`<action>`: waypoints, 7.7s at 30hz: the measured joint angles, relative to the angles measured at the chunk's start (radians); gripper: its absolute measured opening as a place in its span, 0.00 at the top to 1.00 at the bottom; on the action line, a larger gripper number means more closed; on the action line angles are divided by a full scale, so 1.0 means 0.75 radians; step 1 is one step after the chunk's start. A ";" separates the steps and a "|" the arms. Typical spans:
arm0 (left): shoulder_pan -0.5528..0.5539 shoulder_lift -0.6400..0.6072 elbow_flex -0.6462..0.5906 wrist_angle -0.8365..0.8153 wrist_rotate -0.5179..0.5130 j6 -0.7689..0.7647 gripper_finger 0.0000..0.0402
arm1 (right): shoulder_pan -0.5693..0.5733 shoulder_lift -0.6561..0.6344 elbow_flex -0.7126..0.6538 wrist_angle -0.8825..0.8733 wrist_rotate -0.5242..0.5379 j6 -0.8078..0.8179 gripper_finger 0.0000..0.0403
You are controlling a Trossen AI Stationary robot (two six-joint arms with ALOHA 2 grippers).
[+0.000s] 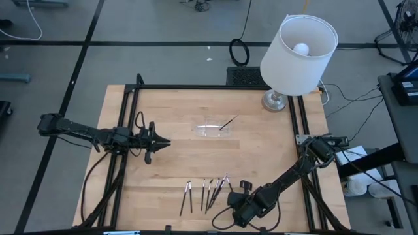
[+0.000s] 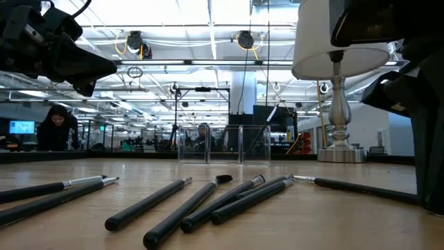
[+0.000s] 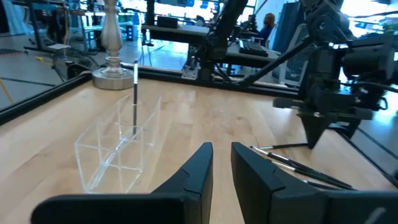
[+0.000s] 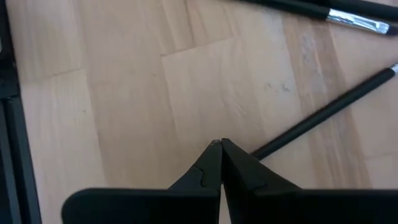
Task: Put items in baskets/containers
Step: Put the black liner brush into the transparent organizer
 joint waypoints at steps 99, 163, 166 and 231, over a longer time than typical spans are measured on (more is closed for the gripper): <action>0.000 0.000 0.000 -0.031 0.038 -0.010 0.84 | -0.493 -0.258 -0.004 -0.378 -0.425 -0.202 0.51; 0.000 0.006 -0.001 -0.066 0.036 -0.024 0.84 | -0.374 -0.041 -0.006 -0.344 -0.196 -0.216 1.00; 0.000 0.006 -0.001 -0.068 0.036 -0.032 0.84 | -0.375 -0.076 -0.006 -0.326 -0.177 -0.216 1.00; 0.000 0.006 -0.001 -0.060 0.033 -0.041 0.84 | -0.748 -0.614 -0.344 1.434 0.541 -1.365 1.00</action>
